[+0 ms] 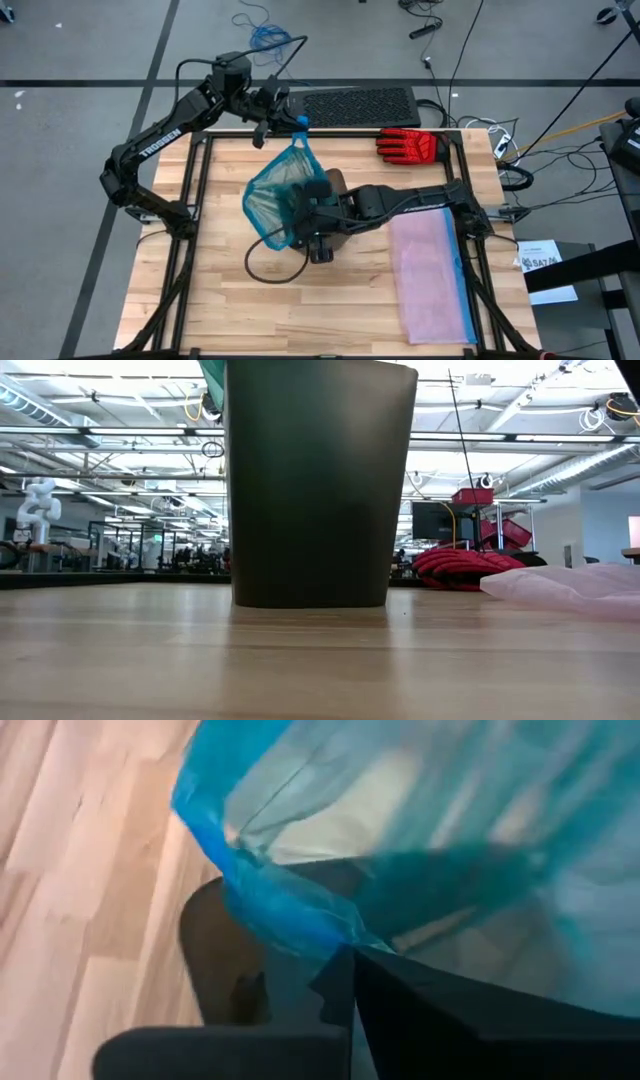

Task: Place trash/remove bag and relplace
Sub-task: Remove the blue trash bag from the black trash bin

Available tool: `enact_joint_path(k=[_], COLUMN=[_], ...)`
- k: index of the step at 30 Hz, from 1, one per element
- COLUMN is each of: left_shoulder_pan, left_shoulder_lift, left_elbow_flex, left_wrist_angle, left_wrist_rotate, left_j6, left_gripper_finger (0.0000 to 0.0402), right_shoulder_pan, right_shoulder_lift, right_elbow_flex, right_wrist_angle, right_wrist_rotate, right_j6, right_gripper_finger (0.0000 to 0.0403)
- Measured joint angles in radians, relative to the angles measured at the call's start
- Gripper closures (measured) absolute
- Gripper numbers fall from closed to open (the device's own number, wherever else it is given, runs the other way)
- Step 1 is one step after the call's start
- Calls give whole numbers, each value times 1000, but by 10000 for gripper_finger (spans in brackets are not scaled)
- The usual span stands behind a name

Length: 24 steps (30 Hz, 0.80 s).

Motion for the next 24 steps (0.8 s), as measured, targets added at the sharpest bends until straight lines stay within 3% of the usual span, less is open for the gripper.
enact_joint_path(k=[9, 15, 24], left_shoulder_pan=[30, 48, 54], left_shoulder_lift=[-5, -30, -29], left_elbow_flex=[0, 0, 0], left_wrist_angle=[-9, -32, -47], left_wrist_rotate=[42, 49, 49], left_j6=[-6, 5, 3], left_gripper_finger=[402, 402, 402], right_shoulder_pan=[14, 17, 78], right_shoulder_lift=[-101, -134, -154], right_elbow_flex=[2, 2, 1], right_wrist_angle=[-170, -251, 21], right_wrist_rotate=[168, 101, 69], right_j6=[295, 463, 368], right_gripper_finger=[403, 396, 273])
